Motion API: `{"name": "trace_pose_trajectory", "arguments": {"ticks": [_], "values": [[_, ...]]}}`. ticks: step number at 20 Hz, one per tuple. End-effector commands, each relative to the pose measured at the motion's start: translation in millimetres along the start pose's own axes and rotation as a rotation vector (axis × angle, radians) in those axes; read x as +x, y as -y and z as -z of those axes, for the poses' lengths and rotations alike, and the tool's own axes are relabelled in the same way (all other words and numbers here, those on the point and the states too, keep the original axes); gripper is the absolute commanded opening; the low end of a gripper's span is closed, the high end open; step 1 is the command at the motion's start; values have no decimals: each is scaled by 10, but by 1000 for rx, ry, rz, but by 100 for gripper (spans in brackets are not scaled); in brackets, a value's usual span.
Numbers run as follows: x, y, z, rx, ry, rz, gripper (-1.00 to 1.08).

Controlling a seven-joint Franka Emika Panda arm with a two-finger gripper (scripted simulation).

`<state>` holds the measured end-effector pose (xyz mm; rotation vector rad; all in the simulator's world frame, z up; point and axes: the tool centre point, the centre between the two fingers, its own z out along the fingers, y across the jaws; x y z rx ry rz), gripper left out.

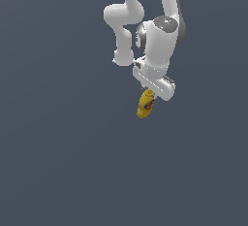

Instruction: Pick up the object and move it to a goal position.

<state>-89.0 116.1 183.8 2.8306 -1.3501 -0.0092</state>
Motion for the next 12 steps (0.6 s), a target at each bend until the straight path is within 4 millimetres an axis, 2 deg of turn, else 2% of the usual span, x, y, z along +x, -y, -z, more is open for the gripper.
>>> {"name": "trace_pose_trajectory", "arguments": {"ticks": [1, 7, 12], "values": [[-149, -64, 63, 7, -4, 0, -100], [-428, -197, 115, 7, -4, 0, -100], [-542, -247, 139, 7, -4, -1, -100]]}}
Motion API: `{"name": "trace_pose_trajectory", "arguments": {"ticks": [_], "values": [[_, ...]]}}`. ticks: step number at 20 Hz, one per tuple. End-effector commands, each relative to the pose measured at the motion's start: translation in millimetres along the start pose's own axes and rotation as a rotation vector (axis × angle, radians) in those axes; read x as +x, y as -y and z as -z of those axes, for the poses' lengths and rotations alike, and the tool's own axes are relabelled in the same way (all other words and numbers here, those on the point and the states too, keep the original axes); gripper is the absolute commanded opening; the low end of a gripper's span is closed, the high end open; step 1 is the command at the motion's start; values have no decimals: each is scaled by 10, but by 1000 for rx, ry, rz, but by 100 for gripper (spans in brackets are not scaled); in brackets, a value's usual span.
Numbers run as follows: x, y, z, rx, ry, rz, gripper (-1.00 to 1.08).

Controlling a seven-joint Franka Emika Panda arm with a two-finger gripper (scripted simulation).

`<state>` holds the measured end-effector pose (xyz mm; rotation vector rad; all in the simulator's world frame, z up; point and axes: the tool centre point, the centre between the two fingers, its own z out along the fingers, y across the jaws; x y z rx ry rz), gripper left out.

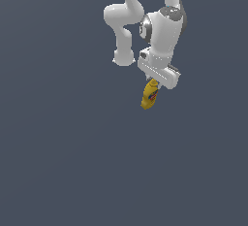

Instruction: Pick up the object and move it to a goal position.

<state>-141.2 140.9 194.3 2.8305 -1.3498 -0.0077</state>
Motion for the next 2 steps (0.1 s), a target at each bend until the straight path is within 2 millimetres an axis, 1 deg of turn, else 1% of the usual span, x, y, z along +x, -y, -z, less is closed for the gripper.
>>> {"name": "trace_pose_trajectory", "arguments": {"ticks": [1, 2], "values": [[-29, -1, 39, 7, -3, -1, -100], [-31, -2, 40, 7, -3, -1, -100]]}}
